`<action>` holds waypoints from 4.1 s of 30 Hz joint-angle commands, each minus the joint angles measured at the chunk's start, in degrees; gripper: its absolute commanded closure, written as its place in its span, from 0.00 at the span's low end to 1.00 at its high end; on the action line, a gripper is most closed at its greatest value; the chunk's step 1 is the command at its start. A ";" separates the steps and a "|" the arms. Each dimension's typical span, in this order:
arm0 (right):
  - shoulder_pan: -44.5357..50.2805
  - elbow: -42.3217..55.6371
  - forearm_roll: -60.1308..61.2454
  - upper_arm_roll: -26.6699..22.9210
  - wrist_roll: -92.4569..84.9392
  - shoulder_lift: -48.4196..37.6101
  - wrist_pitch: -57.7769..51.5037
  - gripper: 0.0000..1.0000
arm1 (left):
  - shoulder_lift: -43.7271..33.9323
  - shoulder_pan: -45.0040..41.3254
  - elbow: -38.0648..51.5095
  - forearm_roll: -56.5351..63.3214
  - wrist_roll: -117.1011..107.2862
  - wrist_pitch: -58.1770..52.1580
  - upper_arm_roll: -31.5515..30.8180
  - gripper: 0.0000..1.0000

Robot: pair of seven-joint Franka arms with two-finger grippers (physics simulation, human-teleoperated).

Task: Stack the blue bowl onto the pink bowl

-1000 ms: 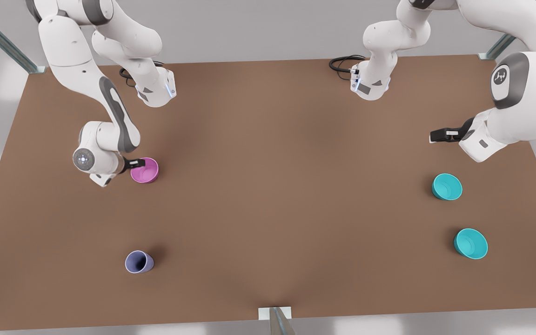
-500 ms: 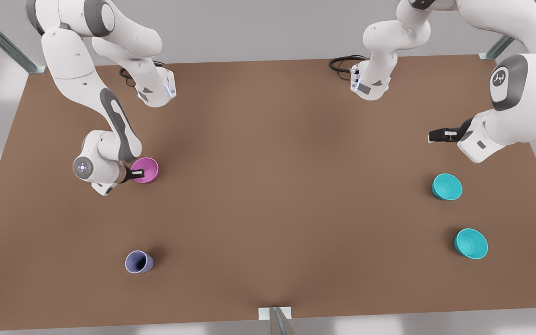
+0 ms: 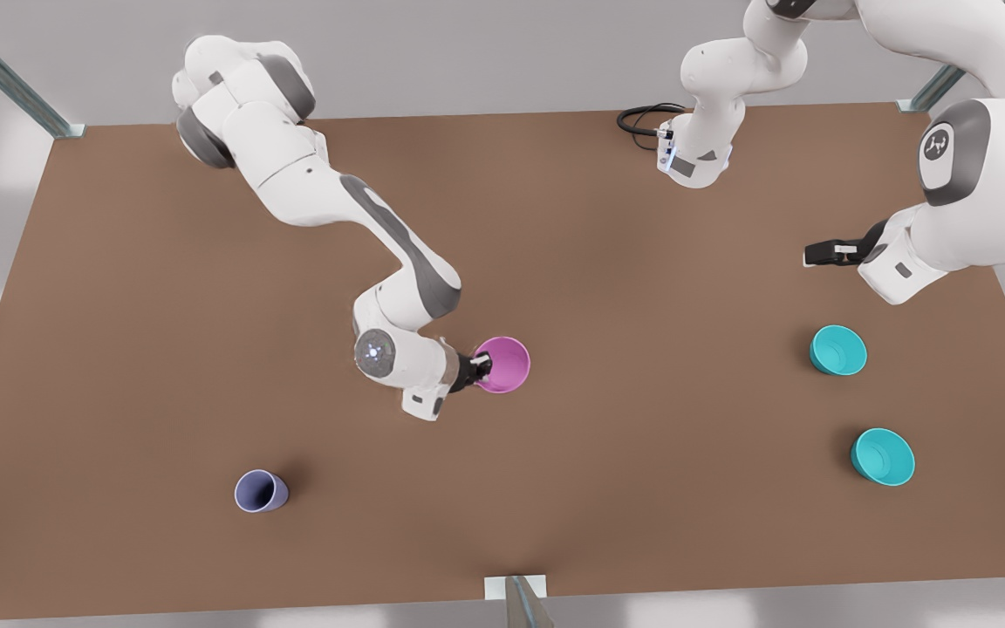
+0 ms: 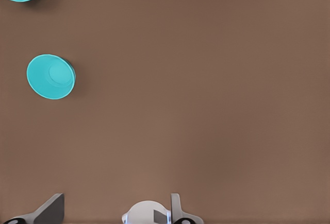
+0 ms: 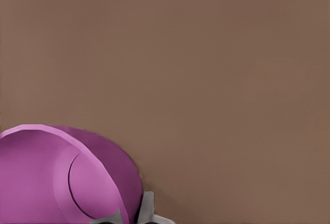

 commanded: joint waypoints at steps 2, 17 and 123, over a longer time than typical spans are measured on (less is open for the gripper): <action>4.26 8.10 -7.71 -0.95 53.90 7.42 0.11 0.79 | -0.06 0.03 0.03 -0.04 0.05 0.04 -0.02 0.00; 0.84 10.31 -6.92 -1.84 51.80 7.51 -11.04 0.00 | 14.70 5.56 -0.94 -3.55 23.96 23.59 13.25 0.00; -25.45 -6.31 -25.55 -1.22 -0.94 -37.05 -51.39 0.00 | 3.81 -15.36 9.78 5.15 -6.54 -2.16 3.76 0.00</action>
